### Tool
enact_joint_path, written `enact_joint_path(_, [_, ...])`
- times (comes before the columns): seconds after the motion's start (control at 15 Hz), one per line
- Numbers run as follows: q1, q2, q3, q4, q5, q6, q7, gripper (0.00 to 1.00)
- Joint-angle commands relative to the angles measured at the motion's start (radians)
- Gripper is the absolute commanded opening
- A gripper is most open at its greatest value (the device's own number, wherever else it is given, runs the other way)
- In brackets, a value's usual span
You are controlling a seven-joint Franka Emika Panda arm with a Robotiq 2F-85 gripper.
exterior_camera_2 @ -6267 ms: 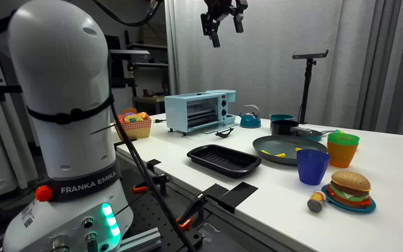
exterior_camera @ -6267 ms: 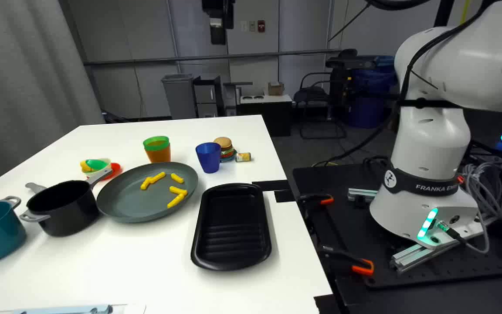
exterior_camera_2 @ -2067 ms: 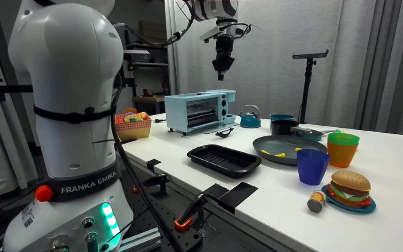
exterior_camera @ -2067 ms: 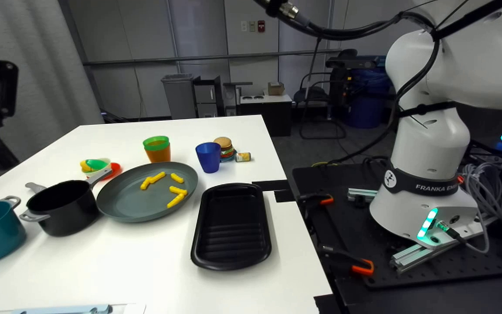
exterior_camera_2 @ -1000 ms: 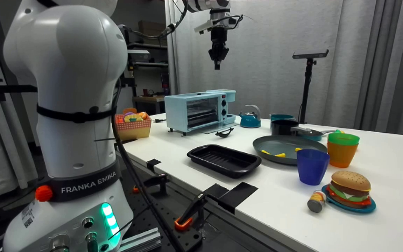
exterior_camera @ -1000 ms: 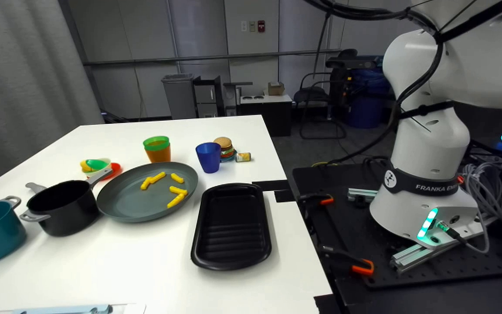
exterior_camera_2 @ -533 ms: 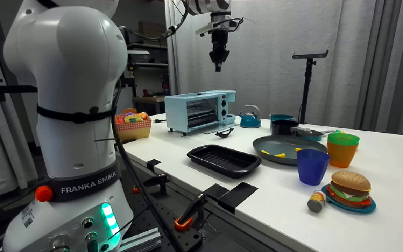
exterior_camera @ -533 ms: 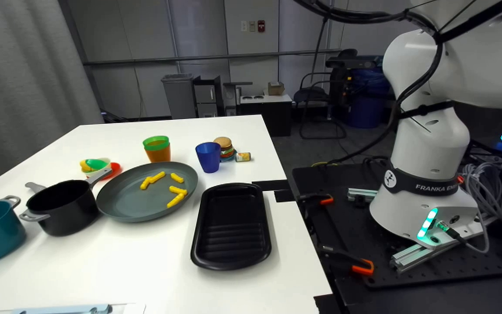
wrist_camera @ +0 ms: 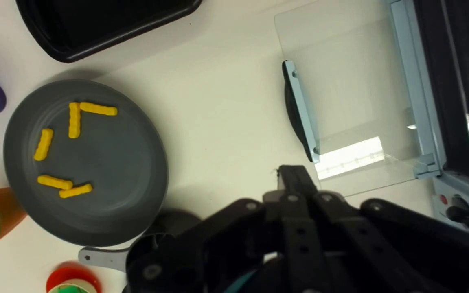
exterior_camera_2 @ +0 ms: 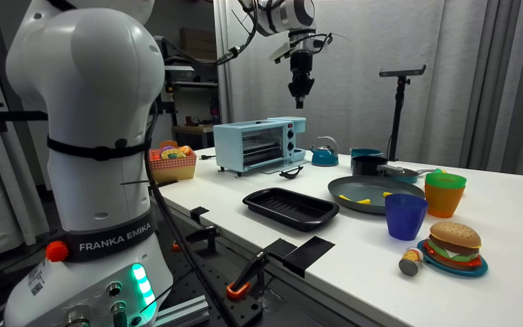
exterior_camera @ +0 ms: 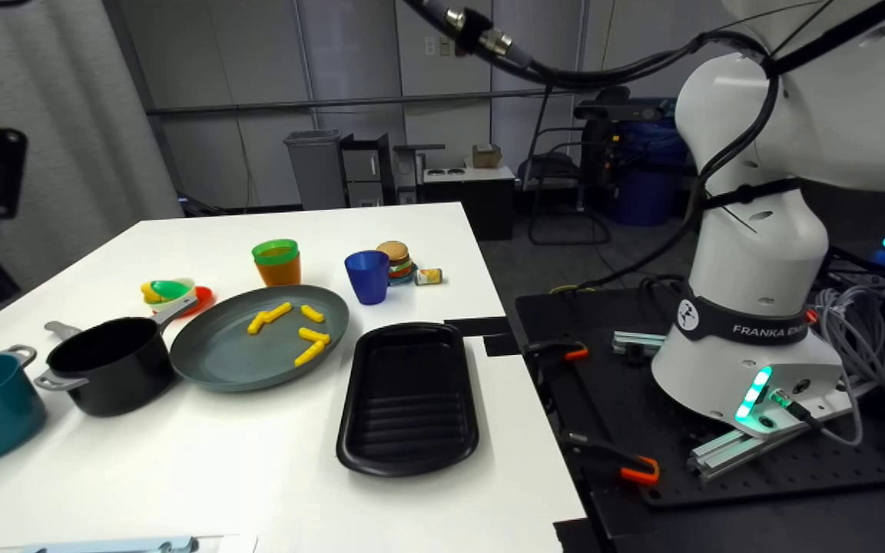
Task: Close the oven door
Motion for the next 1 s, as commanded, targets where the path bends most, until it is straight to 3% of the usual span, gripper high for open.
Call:
enact_joint_path(0.0, [-0.022, -0.044, -0.020, -0.132, -0.004, 0.038, 0.040, 0.00])
enact_joint_path(0.67, [-0.095, 0.010, -0.028, -0.326, 0.125, 0.179, 0.026, 0.00])
enact_joint_path(0.93, [-0.137, 0.058, -0.011, -0.345, 0.257, 0.248, -0.028, 0.00])
